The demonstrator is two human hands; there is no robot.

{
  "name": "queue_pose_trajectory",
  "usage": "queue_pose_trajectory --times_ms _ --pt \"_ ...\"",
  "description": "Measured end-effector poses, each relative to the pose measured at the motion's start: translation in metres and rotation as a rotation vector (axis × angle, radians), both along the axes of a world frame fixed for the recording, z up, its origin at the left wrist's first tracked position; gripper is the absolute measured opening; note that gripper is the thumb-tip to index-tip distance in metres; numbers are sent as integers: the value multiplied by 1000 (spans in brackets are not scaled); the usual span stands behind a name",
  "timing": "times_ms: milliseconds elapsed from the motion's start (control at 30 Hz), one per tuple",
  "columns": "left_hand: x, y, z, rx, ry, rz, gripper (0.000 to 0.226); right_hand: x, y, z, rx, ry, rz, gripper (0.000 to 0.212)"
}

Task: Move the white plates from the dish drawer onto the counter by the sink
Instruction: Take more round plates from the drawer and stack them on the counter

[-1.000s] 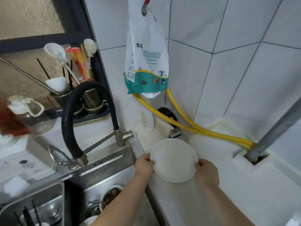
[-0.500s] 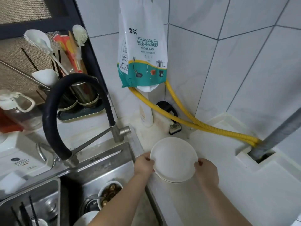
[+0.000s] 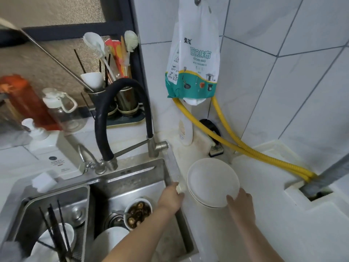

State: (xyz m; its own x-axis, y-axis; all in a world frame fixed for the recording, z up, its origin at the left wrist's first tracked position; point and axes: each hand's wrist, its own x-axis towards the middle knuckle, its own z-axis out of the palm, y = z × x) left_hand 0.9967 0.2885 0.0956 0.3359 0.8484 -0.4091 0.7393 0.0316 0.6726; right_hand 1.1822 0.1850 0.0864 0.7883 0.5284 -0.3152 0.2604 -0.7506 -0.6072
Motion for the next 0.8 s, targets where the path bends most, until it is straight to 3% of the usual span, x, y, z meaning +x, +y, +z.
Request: queue_pose_trajectory --times_ms 100,200,333,533,800 --pt "-29 -14 4 62 80 -107 36 -20 -11 3 -1 9 -12 52" --pt "-64 -30 6 88 192 -201 38 -50 -30 8 -32 2 -11 39" --pt "-118 -57 11 104 294 -262 35 -103 -58 10 -146 -139 225 33" --pt "-214 -100 12 133 337 -197 36 -211 -89 12 -121 -225 493 41" --pt "-383 -181 12 102 358 30 37 -366 -120 9 -78 -269 814 36"
